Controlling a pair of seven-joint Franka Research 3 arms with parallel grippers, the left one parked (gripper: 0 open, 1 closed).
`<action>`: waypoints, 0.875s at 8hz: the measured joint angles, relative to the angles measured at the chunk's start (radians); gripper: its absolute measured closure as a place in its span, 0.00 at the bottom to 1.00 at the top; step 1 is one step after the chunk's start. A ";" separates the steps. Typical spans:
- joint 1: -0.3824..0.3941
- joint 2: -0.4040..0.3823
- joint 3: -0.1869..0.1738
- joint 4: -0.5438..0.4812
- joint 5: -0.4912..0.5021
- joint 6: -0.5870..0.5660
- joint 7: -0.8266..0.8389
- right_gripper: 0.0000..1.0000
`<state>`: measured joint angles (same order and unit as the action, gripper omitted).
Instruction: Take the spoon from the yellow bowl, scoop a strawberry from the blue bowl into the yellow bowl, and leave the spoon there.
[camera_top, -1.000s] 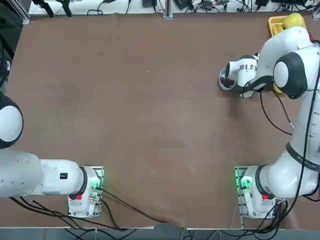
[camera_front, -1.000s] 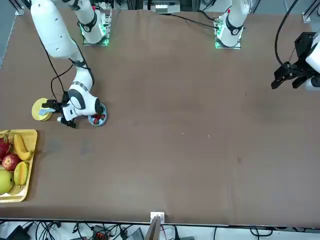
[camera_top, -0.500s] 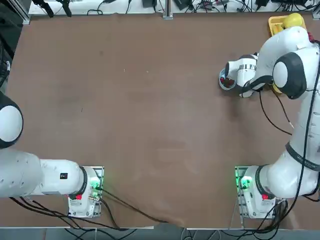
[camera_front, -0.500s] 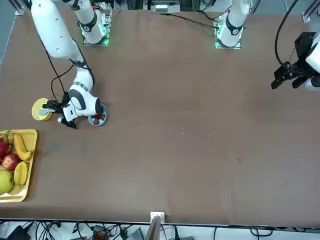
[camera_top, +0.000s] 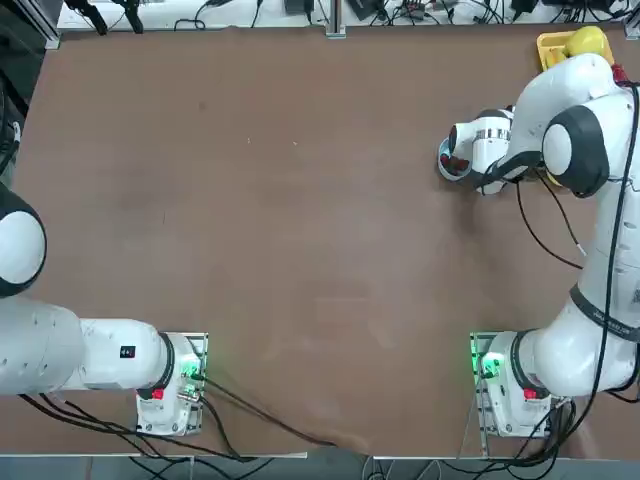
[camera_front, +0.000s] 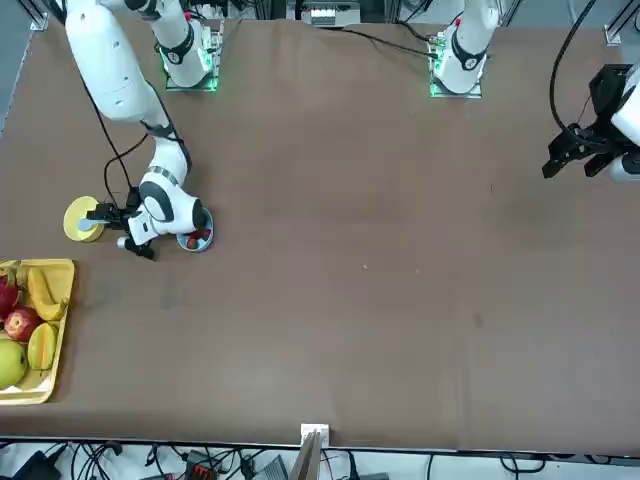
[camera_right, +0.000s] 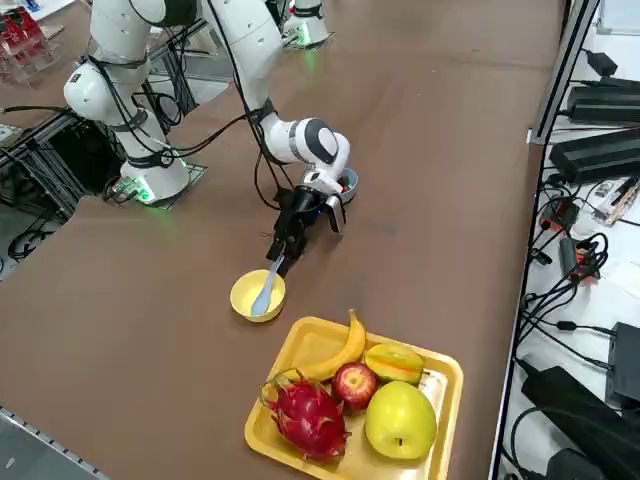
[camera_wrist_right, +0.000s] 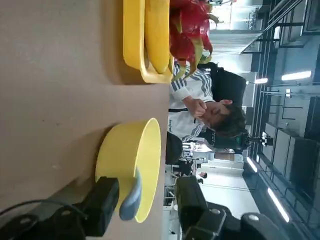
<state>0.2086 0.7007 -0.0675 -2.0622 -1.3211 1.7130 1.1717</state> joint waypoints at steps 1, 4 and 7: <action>0.000 0.000 0.000 0.000 0.000 -0.007 0.000 0.30; 0.000 0.000 0.000 0.000 0.000 -0.012 0.000 0.32; 0.000 0.000 0.000 0.000 0.000 -0.013 0.001 0.35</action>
<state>0.2087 0.7009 -0.0675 -2.0621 -1.3211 1.6996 1.1725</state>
